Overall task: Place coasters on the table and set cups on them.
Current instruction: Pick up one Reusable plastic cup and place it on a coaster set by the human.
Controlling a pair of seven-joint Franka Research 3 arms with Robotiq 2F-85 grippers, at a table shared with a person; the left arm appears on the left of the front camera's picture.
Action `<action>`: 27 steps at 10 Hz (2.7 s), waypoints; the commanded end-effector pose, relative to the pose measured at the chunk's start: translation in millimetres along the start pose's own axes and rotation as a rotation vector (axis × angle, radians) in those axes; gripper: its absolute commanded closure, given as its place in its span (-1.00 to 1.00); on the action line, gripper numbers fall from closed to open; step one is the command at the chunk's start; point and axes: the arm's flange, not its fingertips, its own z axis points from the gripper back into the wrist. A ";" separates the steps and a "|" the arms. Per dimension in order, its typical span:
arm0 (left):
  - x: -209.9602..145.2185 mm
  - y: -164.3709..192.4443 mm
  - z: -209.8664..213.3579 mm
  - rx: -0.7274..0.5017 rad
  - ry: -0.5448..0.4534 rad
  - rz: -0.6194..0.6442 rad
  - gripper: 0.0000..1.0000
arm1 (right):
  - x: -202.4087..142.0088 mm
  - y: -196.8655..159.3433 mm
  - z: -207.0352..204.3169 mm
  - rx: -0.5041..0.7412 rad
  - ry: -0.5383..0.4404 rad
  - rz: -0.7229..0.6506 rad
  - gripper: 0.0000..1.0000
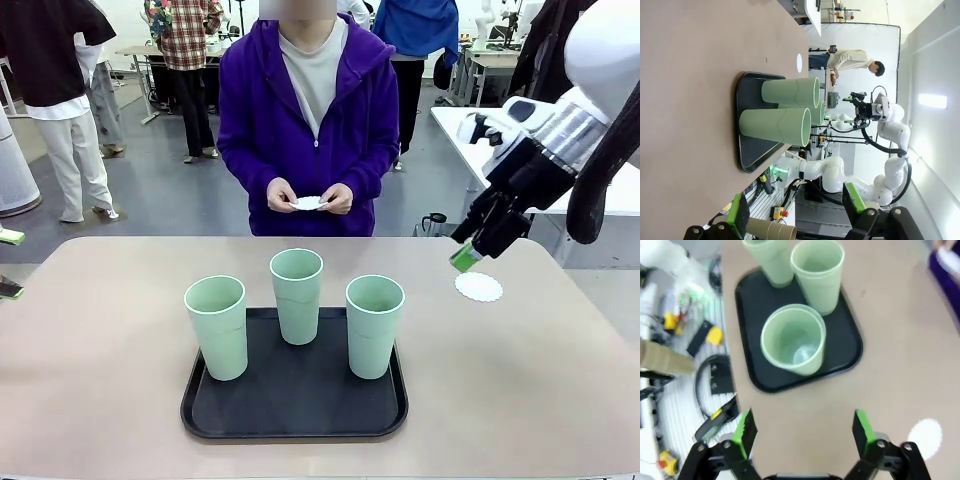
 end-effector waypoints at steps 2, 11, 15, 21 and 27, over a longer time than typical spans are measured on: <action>-0.9 -1.0 1.3 -0.011 -0.001 -0.004 -1.00 | -76.6 -17.8 -16.4 -0.082 -0.488 0.259 -1.00; -0.9 -1.0 1.3 -0.011 -0.001 -0.004 -1.00 | -126.2 -50.3 -103.2 0.117 -0.672 0.276 -1.00; -0.9 -1.0 1.3 -0.011 -0.001 -0.004 -1.00 | -128.9 -56.2 -134.4 0.169 -0.656 0.237 -1.00; -0.9 -1.0 1.3 -0.011 -0.001 -0.004 -1.00 | -125.1 -48.7 -125.3 0.177 -0.669 0.244 -1.00; -0.9 -1.0 1.3 -0.011 -0.001 -0.004 -1.00 | -119.5 -69.5 -172.8 0.233 -0.686 0.328 -1.00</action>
